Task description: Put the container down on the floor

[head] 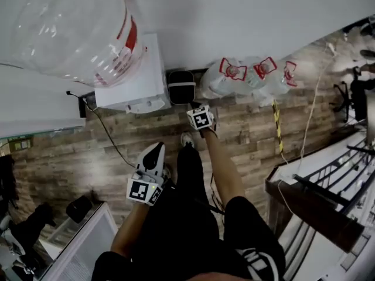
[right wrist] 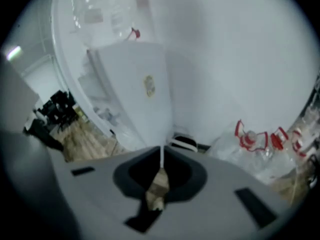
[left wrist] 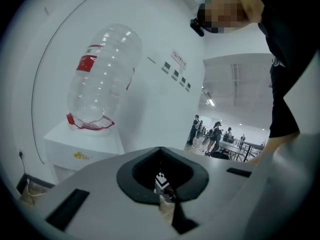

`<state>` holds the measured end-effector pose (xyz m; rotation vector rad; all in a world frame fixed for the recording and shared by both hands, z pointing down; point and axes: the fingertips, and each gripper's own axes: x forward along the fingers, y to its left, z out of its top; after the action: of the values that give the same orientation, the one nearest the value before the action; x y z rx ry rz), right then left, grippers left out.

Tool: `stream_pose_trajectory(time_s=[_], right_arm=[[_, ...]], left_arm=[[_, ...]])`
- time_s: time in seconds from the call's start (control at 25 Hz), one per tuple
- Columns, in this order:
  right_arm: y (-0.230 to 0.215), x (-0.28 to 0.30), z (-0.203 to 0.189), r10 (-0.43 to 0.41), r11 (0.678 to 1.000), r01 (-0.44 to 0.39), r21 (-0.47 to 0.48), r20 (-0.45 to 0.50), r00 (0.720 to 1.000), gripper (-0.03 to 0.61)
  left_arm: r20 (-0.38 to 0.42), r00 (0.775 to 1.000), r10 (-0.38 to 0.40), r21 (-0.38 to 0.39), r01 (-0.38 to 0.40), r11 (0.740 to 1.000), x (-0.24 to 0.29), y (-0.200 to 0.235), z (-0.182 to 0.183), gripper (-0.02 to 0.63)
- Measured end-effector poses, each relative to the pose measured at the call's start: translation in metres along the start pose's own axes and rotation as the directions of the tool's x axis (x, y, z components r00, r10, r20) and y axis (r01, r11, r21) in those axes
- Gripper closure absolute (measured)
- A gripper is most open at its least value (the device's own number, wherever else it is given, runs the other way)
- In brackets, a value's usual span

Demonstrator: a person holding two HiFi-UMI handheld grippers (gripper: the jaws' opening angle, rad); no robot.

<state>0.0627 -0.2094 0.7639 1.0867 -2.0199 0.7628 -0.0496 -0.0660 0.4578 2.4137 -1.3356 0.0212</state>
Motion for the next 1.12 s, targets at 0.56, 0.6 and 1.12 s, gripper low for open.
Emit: stream_pose_trajectory(time_s=[0.56, 0.6, 1.12], right_arm=[[0.126, -0.313, 0.039, -0.216, 0.942, 0.065, 0.329, 0.448, 0.868, 0.541], [0.136, -0.331, 0.039, -0.224, 0.939, 0.060, 0.339, 0.470, 0.854, 0.541], [0.215, -0.463, 0.018, -0.234, 0.939, 0.026, 0.342, 0.585, 0.777, 0.545]], left_arm=[[0.017, 0.994, -0.104, 0.008, 0.104, 0.995, -0.152, -0.035, 0.056, 0.583], [0.019, 0.994, -0.104, 0.008, 0.104, 0.995, -0.159, -0.035, 0.061, 0.583], [0.093, 0.995, -0.029, 0.050, 0.024, 0.998, -0.204, -0.051, 0.102, 0.583]])
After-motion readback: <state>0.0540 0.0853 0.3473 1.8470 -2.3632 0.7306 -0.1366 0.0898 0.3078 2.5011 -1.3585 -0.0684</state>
